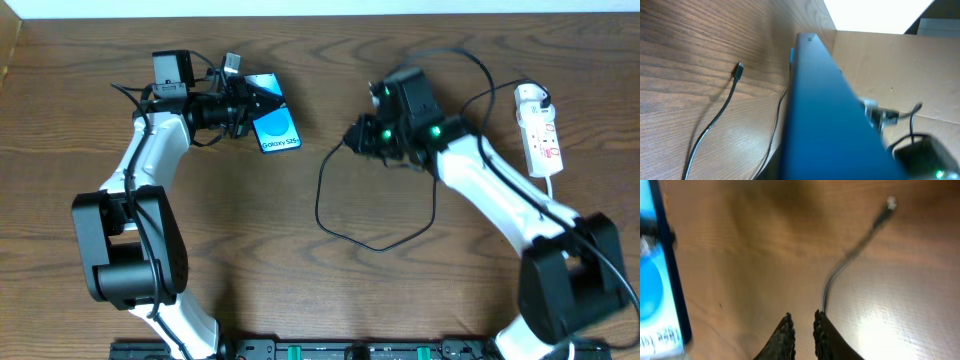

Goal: Plug charger to phone and switch on socket
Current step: 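Release the right gripper and move it toward the cable end, then grasp the black USB-C cable end with the right gripper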

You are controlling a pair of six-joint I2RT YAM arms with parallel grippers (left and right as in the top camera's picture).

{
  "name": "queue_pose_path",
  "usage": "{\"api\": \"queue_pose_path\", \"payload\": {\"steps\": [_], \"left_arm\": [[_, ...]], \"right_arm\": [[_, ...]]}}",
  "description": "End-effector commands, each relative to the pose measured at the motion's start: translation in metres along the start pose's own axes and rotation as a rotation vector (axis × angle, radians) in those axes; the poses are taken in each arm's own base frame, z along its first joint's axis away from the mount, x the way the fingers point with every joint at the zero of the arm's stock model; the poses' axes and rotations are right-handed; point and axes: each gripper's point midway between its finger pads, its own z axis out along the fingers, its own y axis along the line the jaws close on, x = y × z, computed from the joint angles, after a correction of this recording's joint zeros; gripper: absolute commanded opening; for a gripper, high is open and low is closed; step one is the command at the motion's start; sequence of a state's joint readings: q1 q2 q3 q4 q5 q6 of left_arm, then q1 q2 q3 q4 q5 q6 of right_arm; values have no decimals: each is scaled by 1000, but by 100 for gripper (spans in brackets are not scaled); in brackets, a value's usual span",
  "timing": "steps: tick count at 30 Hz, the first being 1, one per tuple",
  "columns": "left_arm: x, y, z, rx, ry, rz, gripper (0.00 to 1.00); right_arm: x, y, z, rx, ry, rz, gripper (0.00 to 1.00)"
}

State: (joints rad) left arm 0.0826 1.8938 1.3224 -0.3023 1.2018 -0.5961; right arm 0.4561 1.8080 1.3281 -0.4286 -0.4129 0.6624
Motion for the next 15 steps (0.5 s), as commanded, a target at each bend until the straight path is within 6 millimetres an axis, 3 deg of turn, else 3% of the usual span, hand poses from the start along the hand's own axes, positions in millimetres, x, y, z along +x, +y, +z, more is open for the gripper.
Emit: {"api": "queue_pose_path", "payload": {"steps": [1, 4, 10, 15], "left_arm": [[3, -13, -2, 43, 21, 8, 7], [2, -13, -2, 42, 21, 8, 7], [2, -12, -2, 40, 19, 8, 7], [2, -12, -2, 40, 19, 8, 7]], "right_arm": [[-21, -2, 16, 29, 4, 24, 15], [-31, -19, 30, 132, 12, 68, 30], [-33, -37, 57, 178, 44, 117, 32], [-28, -46, 68, 198, 62, 137, 33]]}}
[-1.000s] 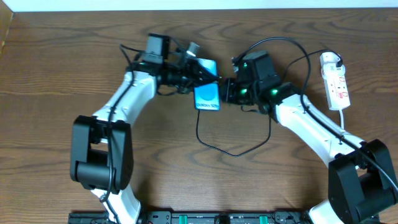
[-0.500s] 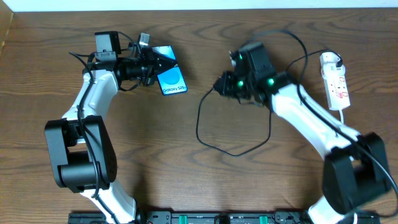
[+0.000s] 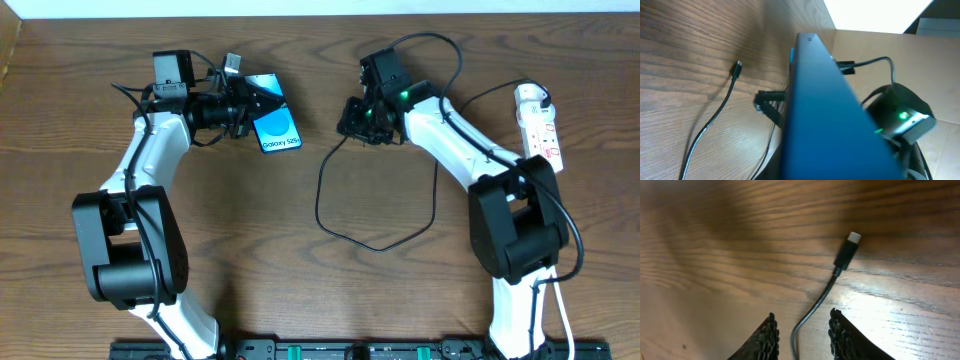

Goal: Plug charger to phone and switch on socket
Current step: 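Grasp the black USB-C cable end with the right gripper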

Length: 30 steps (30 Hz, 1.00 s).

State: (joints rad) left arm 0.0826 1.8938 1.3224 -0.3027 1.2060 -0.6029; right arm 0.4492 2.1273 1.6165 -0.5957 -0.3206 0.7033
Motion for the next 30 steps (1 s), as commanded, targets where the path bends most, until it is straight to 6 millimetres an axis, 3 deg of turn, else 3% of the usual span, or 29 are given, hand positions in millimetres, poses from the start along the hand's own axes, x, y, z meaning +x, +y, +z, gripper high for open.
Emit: {"api": "queue_pose_path", "payload": {"steps": [1, 23, 30], "left_arm": [[2, -12, -2, 36, 16, 15, 7], [2, -12, -2, 36, 17, 15, 7], [2, -12, -2, 36, 16, 16, 7]], "right_arm": [[-6, -1, 5, 11, -12, 26, 33], [17, -26, 74, 43, 77, 161, 31], [15, -26, 78, 32, 73, 84, 16]]}}
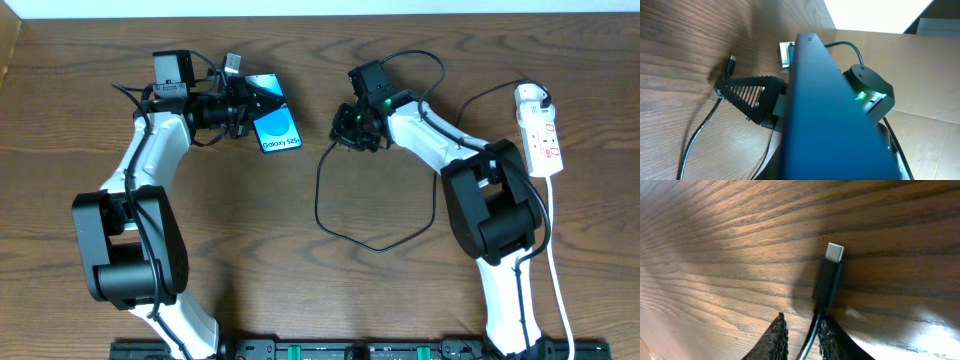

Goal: Plug charger to phone and switch on socket
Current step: 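Grasp the black USB-C cable end with the right gripper, then lift the cable end with the right gripper toward the phone's bottom port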

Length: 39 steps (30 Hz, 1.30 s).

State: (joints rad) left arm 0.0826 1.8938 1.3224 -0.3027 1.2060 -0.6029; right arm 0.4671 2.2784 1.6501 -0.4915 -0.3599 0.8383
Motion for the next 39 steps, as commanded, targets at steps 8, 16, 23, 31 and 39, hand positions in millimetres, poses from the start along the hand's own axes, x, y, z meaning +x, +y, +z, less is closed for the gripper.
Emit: {"api": "queue_pose_path", "payload": {"steps": [8, 16, 23, 31, 39], "left_arm": [[1, -11, -2, 30, 11, 15, 7], [1, -11, -2, 32, 12, 9, 7], [-4, -39, -3, 129, 25, 58, 7], [-3, -91, 0, 229, 32, 153, 7], [0, -130, -2, 303, 26, 193, 7]], "right_arm": [[1, -19, 17, 11, 32, -191, 1], [-1, 26, -38, -391, 129, -454, 1], [-3, 46, -111, -518, 90, -603, 1], [13, 56, -182, -521, 46, -693, 1], [47, 59, -226, -549, 82, -758, 1]]}}
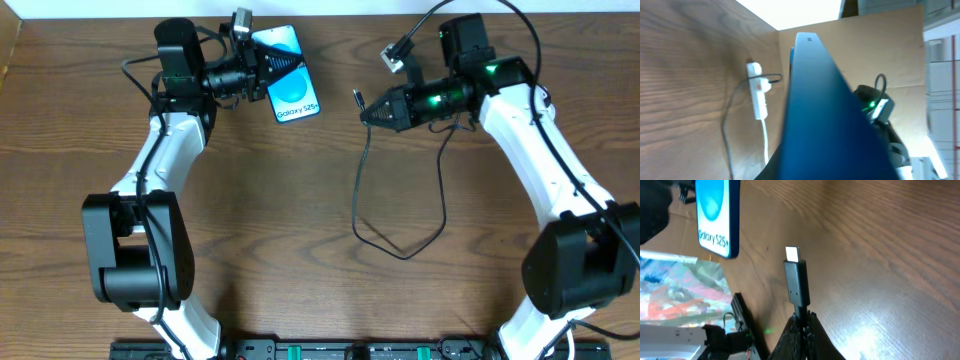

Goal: Plug charger to phone and switch on socket
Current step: 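Lift the cable end with the right gripper toward the phone's bottom port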

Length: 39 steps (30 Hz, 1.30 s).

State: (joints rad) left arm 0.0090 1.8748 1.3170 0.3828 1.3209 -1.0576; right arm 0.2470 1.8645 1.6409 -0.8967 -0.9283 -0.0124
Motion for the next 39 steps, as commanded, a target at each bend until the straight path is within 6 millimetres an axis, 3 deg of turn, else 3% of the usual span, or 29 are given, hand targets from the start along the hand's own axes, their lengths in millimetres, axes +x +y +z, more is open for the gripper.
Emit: {"api": "queue_pose_path", "payload": {"steps": [1, 6, 16, 27, 39], "left_arm": [[1, -36, -5, 45, 12, -16, 7], [1, -37, -5, 48, 10, -16, 7], [-11, -34, -5, 28, -55, -40, 7], [-15, -46, -4, 55, -77, 15, 7], [-14, -51, -1, 68, -72, 12, 7]], "right_arm": [[7, 26, -6, -93, 12, -89, 1], [21, 51, 3, -229, 50, -78, 1], [36, 78, 29, -270, 117, -126, 1], [23, 87, 38, -279, 85, -117, 1], [-1, 79, 42, -219, 24, -6, 1]]}}
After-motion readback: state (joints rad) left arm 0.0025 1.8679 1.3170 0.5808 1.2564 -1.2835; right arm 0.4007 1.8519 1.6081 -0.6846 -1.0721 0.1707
